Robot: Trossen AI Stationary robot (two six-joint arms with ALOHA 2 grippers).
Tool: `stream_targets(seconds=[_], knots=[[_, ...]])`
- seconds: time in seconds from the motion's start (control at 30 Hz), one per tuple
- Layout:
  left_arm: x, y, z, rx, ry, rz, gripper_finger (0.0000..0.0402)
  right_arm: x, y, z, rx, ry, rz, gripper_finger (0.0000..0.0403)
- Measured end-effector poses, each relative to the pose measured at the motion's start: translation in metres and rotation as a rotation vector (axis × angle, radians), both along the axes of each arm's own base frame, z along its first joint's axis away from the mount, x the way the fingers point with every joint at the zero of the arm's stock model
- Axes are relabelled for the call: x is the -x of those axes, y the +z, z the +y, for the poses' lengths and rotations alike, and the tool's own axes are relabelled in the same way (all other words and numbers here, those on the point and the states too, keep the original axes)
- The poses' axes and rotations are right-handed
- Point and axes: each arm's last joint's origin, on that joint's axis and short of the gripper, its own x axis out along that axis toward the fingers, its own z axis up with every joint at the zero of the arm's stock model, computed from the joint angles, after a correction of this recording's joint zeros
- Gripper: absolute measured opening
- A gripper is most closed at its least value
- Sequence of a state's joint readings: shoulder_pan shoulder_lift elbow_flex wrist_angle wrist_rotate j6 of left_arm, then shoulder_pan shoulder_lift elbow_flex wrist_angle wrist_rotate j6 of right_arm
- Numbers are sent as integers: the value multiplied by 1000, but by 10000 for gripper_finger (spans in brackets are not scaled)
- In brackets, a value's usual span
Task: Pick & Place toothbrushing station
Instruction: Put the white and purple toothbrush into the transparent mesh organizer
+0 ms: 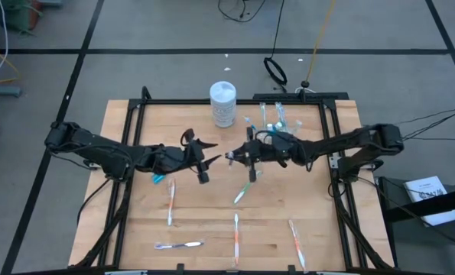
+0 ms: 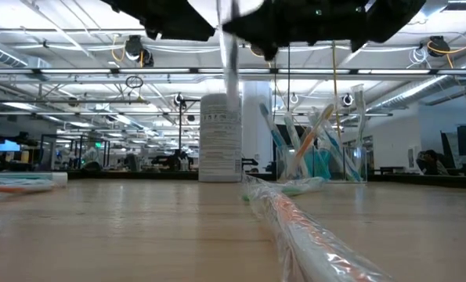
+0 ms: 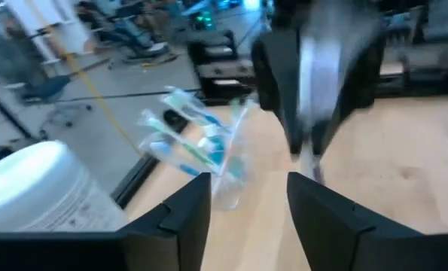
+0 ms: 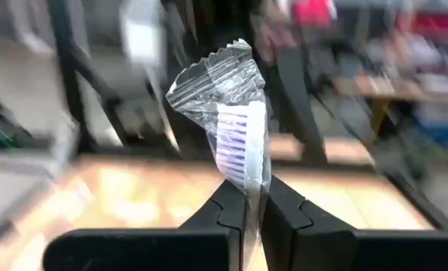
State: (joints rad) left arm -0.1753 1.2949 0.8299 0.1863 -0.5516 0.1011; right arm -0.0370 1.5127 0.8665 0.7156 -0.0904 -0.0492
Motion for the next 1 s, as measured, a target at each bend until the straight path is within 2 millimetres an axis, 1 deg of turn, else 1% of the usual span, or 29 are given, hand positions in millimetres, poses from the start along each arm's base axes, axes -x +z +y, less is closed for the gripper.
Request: stream_targets(seconds=[0.07,0.17,0.2,0.27,0.37,0.47,0.6,0.7,0.87,1.0], knots=[[0,-1,0,12,8,1,189,9,-1,-7,20,-122,106,13],[1,-3,0,52,12,10,195,22,5,-20,73,-382,185,14],[1,-4,0,67,11,13,195,26,6,-23,86,-470,193,15],[1,-4,0,86,13,8,195,33,6,-29,103,-589,182,15],[1,-4,0,81,8,5,196,42,3,-40,125,-686,154,15],[1,-4,2,71,0,15,196,49,-4,-53,90,-745,113,13],[0,-4,5,83,-8,14,196,57,-21,-69,79,-802,137,14],[-1,-4,8,84,-5,15,196,61,-29,-79,18,-839,140,14],[-1,-4,15,84,18,14,196,63,-39,-89,-67,-748,189,15],[-1,-4,19,83,31,17,196,68,-47,-95,-127,-758,260,15]])
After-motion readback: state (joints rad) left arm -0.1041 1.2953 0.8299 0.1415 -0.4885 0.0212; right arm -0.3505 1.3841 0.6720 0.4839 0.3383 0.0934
